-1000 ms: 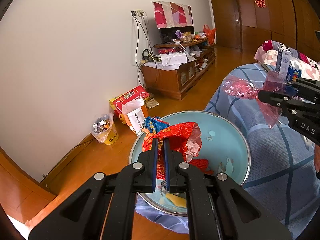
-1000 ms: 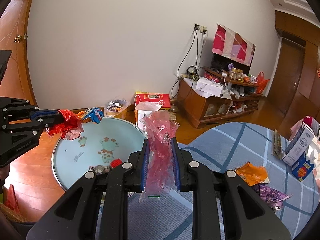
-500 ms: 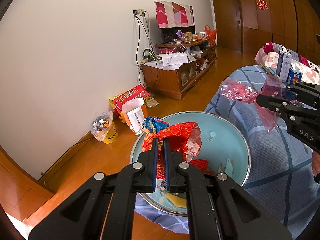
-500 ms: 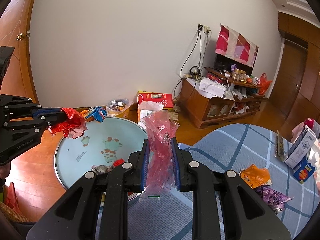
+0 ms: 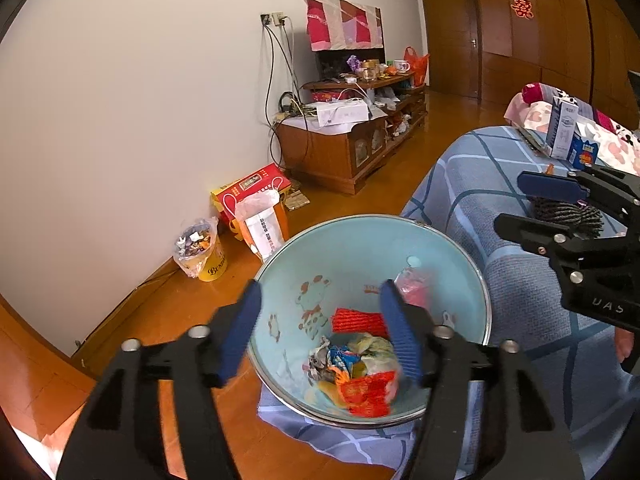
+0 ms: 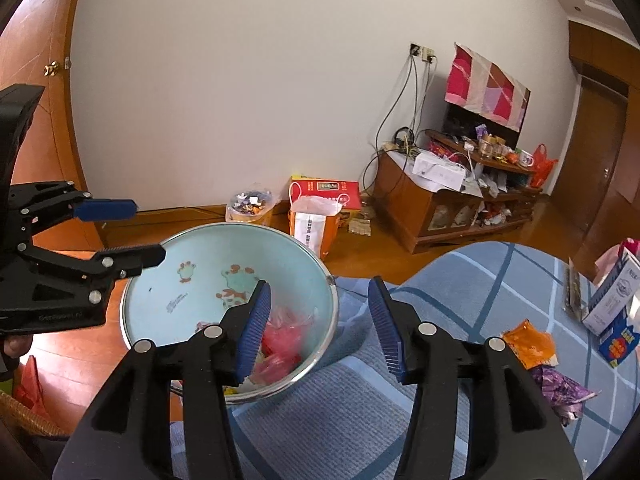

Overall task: Collect trash
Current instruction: 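Grasp the clear plastic bag with red print using the right tool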

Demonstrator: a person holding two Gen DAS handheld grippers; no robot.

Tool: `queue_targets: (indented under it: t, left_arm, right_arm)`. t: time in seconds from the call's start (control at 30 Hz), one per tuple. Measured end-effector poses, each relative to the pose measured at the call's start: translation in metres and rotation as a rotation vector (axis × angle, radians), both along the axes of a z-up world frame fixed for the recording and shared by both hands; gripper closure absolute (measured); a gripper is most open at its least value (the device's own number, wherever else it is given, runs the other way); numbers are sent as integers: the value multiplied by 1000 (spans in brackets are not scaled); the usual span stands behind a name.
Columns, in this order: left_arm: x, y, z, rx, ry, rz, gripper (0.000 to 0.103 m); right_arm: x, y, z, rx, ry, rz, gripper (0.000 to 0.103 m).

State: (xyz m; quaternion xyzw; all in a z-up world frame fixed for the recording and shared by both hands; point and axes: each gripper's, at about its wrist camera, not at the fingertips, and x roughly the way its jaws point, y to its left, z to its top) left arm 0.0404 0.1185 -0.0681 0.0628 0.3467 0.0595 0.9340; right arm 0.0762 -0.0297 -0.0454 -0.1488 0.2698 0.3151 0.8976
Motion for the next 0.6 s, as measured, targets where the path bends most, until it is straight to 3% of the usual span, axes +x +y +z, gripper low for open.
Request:
queue_targets:
  t: [0.17,0.3,0.6]
  left_arm:
    - [1,-8,-12,-21,24,0,32]
    - [-1,-26,-26,-33,53,-40,30]
    - [-4,-73,-38,-6,81,-141,25]
  right_arm:
    - [-8,-21,1,-19,-10,-60,51]
    - [-21,-63,1,-61,-31,-148,49]
    - [-50,-194,-7,-78,12,-482,47]
